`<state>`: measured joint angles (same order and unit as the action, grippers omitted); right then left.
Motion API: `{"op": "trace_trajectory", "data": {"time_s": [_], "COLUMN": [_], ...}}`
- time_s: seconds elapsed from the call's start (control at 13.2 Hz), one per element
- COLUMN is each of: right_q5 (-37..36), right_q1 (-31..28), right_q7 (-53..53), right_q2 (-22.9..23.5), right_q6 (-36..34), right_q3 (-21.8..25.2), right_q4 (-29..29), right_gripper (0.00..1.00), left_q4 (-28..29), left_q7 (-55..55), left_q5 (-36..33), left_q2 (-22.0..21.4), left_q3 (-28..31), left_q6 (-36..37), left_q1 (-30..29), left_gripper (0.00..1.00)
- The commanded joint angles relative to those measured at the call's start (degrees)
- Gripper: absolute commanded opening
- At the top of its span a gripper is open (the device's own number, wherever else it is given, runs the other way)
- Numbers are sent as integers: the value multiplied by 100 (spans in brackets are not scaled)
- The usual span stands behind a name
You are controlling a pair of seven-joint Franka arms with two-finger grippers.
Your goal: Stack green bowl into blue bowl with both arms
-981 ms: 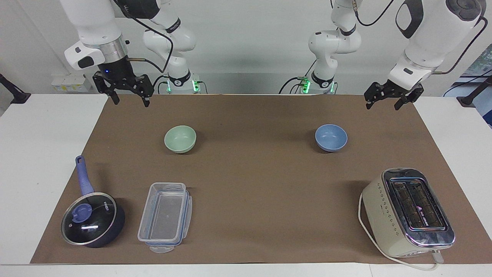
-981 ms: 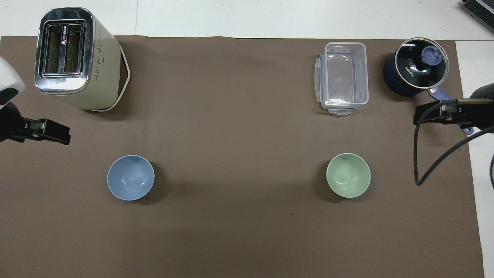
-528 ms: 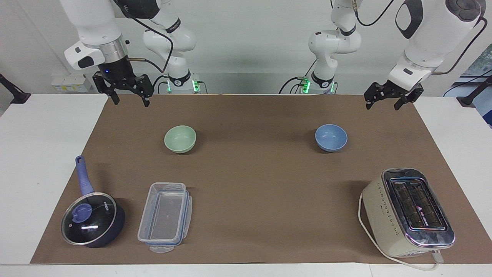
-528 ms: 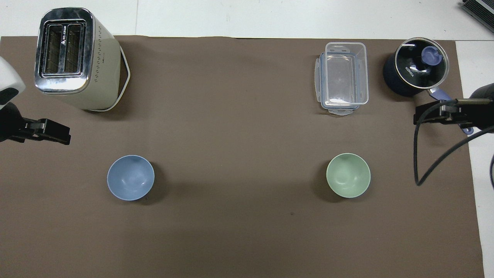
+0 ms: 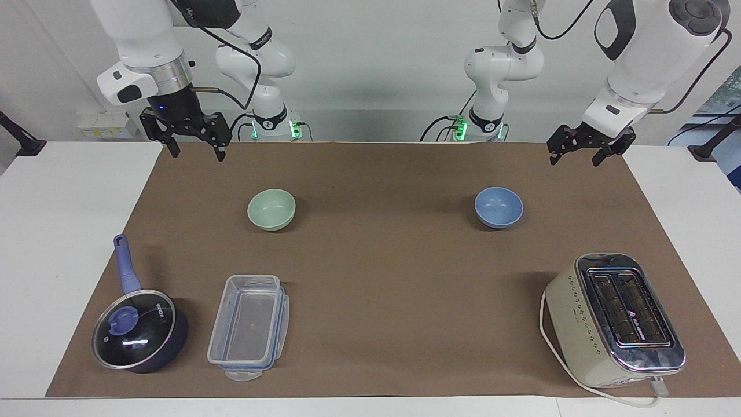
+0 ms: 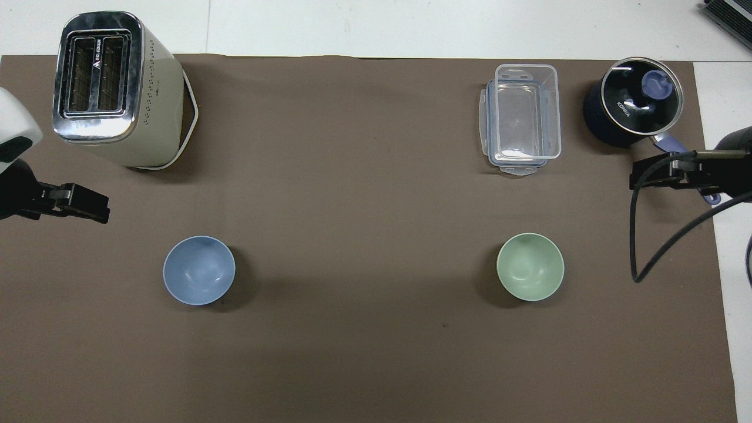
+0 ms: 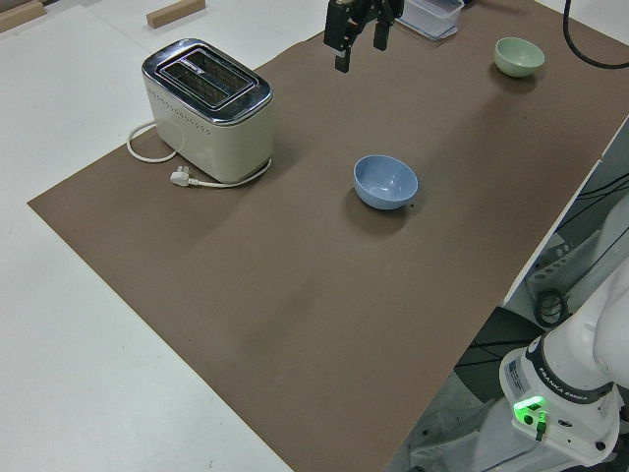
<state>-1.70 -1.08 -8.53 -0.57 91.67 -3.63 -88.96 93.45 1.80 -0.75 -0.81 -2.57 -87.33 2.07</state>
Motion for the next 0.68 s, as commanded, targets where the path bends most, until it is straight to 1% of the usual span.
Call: {"op": "trace_trajectory", "data": {"time_s": [0.0,0.3,0.38,0.6], "right_q5": [-15,-15,-15,-15], "right_q1": [-24,-24,-24,-24], "right_q7": [-97,-97,-97,-97], "right_q2": [66,66,66,66], "right_q6": [-62,-62,-62,-62], "right_q3": [-15,-15,-15,-15], "right_q4": [116,116,116,116], "right_gripper": [100,100,100,100], "left_q4": [279,533,726,1516], "left_q7": [-65,-74,-74,-65], "left_q5": [14,14,23,31], "left_q2": [-218,-270,-331,-603], "left_q3": [29,38,38,38], "left_q6": [-82,-196,-292,-1099], "left_q1": [57,48,31,-31], "left_gripper": [100,100,100,100]}}
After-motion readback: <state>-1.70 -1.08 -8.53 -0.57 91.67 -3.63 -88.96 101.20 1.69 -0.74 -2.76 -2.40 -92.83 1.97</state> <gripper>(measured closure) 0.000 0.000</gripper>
